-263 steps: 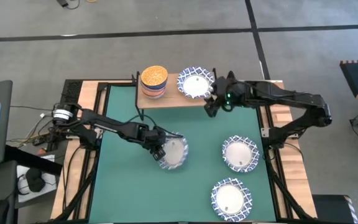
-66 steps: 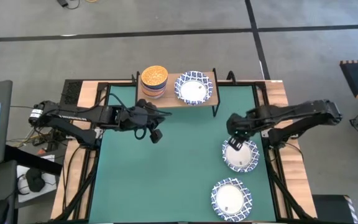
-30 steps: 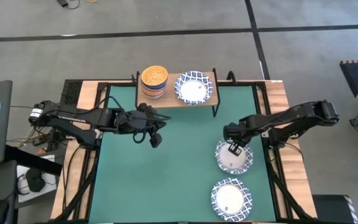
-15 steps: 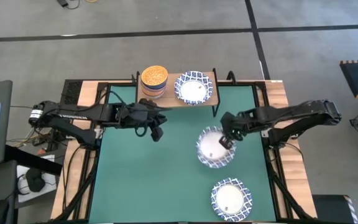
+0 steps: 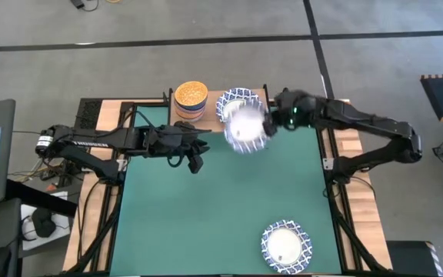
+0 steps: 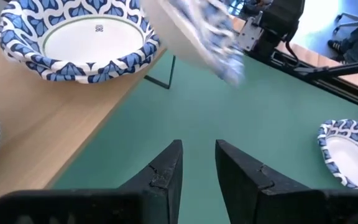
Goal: Place and stack bowls onto a shelf
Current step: Stack the white patterned bowl on top of the white patterned bowl on the shelf
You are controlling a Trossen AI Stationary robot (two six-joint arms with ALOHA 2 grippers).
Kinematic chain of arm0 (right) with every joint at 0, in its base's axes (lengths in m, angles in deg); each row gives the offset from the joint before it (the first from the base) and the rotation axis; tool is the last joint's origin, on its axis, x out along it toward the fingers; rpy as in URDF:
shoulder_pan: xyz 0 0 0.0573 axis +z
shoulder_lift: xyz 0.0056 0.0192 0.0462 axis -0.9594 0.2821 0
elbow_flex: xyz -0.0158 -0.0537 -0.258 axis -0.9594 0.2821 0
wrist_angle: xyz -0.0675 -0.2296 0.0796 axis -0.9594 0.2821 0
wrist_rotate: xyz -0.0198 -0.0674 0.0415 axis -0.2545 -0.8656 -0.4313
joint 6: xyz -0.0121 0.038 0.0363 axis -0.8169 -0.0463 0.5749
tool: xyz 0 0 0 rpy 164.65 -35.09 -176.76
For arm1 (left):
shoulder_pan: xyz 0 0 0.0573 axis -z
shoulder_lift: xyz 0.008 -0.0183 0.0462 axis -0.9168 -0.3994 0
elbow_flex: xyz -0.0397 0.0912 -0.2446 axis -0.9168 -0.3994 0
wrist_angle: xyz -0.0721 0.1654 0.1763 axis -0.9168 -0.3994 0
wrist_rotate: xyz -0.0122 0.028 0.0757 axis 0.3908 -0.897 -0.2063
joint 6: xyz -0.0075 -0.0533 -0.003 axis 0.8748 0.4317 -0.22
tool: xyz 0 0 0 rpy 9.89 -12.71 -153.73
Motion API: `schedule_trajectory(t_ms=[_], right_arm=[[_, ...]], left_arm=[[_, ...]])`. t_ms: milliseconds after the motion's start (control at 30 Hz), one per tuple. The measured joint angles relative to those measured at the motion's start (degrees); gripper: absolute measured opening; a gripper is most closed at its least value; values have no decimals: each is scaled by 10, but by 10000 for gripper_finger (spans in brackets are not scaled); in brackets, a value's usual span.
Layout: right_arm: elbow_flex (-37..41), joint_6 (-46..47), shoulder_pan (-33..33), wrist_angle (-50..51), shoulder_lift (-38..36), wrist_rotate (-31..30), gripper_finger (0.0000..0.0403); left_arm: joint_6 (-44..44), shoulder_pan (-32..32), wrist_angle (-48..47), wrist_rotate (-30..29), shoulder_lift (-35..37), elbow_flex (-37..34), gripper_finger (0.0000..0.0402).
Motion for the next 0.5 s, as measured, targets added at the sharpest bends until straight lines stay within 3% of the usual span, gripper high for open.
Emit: schedule_trajectory(t_ms=[200, 333, 500], right_arm=[[-2, 24, -100, -126, 19, 18, 29], [0, 51, -135, -145, 50, 69, 37], [0, 63, -145, -131, 80, 97, 82]], left_arm=[[12, 1, 0, 0, 0, 0, 81], [13, 1, 0, -2, 0, 0, 81], [14, 1, 0, -4, 0, 0, 81]])
